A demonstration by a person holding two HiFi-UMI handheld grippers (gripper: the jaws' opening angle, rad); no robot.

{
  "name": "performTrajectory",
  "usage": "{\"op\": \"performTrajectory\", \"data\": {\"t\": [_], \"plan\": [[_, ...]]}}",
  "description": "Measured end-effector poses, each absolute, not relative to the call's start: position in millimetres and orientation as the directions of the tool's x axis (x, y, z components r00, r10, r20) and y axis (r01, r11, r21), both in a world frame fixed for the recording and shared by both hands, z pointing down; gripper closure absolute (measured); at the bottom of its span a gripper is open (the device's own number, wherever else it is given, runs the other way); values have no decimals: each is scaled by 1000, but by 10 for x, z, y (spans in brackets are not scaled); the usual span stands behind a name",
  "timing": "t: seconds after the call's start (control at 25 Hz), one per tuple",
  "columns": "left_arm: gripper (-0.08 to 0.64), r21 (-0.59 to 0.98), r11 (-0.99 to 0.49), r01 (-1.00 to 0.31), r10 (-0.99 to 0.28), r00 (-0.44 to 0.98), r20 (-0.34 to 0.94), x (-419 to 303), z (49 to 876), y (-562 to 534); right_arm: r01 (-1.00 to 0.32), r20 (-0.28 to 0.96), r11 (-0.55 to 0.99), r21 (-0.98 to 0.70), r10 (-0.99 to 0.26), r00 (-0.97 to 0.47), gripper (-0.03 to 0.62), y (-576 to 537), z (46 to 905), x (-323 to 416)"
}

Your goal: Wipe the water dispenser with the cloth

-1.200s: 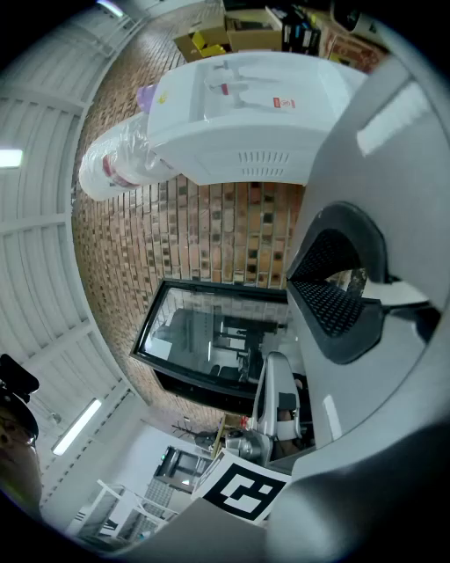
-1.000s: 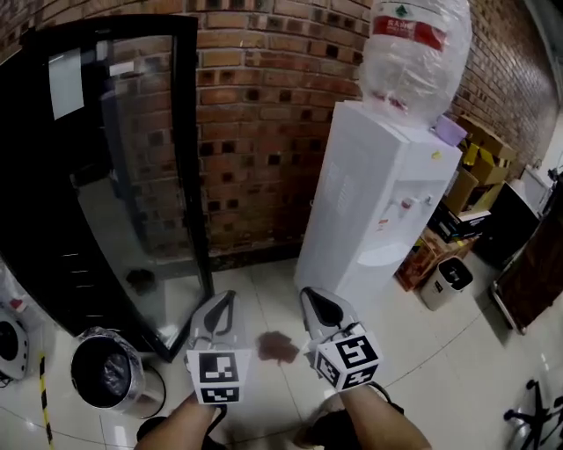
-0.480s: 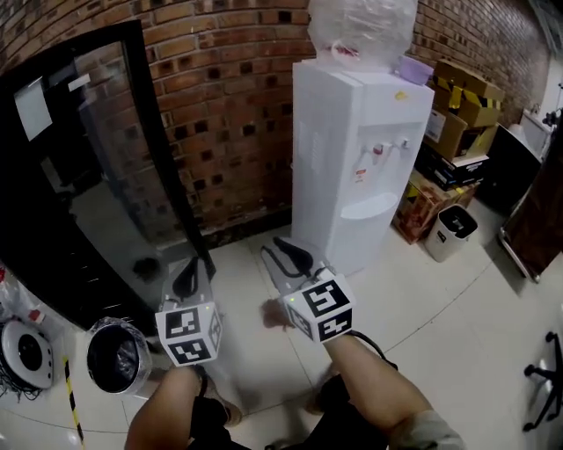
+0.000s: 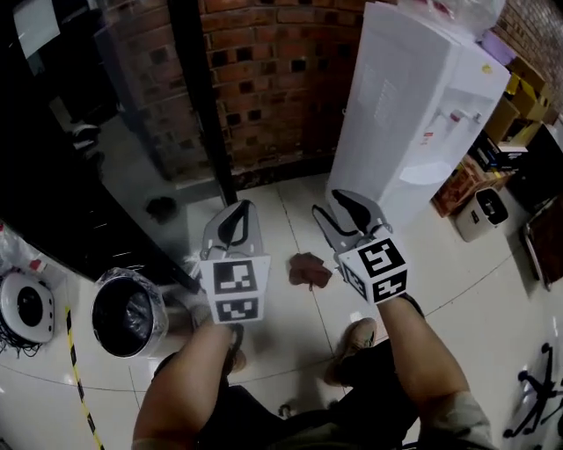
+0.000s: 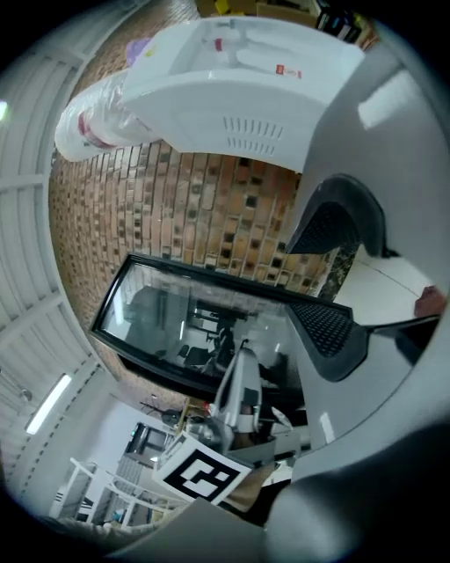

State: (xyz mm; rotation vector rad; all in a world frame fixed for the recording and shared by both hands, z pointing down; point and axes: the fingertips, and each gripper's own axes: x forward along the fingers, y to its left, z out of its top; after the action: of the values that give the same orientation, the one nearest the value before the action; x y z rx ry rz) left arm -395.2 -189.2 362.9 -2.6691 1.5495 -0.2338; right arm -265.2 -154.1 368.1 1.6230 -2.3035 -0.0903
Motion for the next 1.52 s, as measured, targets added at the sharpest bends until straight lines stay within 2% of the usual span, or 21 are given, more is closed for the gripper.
{"op": "performTrajectory", "data": {"t": [0.28, 0.64, 0.8, 0.92, 1.24, 1.32, 1.4, 1.52], "plan": [[560, -44, -503, -863, -858, 493, 144, -3766, 3898, -2347, -888, 390, 384, 254, -880, -270, 367, -1842, 4524, -2491], [560, -185, -617, -765, -772, 543, 329, -3484, 4817, -2786, -900, 609, 406, 157, -757, -236, 314, -2107, 5962, -2445], [560, -225, -711, -666, -684, 582, 439, -3344, 5312, -2704, -888, 743, 444, 117, -633, -218, 279, -2013, 6920, -2474], [560, -223, -771, -596, -620, 623, 477, -3230, 5486, -2616, -867, 823, 492, 83, -524, -218, 252, -1922, 7491, -2567], [560, -77, -777, -624, -587, 676, 447, -3197, 5308, -2706, -785, 930, 616, 59, -320, -181, 206, -1854, 8474, -2722], [560, -64, -778, -625, -585, 683, 438, -3182, 5280, -2723, -783, 942, 620, 47, -289, -172, 206, -1827, 8641, -2709], [560, -55, -777, -627, -582, 683, 440, -3168, 5301, -2728, -787, 951, 616, 42, -266, -158, 231, -1798, 8773, -2682], [560, -55, -775, -629, -582, 677, 451, -3156, 5340, -2717, -799, 966, 600, 51, -233, -113, 330, -1735, 8916, -2594]]}}
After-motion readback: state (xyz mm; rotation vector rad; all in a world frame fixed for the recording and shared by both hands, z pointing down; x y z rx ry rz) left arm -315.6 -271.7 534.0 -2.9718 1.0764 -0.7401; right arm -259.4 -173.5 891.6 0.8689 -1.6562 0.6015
